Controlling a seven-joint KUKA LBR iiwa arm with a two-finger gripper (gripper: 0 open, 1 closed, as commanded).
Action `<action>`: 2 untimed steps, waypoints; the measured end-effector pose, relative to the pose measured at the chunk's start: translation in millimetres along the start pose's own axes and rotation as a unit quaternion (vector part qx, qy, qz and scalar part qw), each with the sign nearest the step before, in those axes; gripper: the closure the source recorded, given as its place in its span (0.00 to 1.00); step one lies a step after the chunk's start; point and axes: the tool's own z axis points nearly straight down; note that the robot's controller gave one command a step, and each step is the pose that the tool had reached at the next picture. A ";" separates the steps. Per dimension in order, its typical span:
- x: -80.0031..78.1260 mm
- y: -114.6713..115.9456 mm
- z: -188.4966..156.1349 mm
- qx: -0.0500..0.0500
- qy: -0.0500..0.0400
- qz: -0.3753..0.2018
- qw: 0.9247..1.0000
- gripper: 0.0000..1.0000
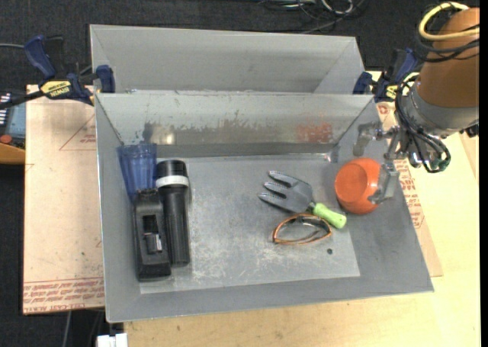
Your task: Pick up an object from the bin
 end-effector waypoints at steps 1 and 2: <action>-1.4 1.1 -5.1 0.001 -0.004 -0.002 1.000 0.00; -1.9 43.4 90.7 0.001 -0.004 -0.107 0.994 0.00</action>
Offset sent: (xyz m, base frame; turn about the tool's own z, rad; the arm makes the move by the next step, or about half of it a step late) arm 0.0006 0.0722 -0.1573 -0.3628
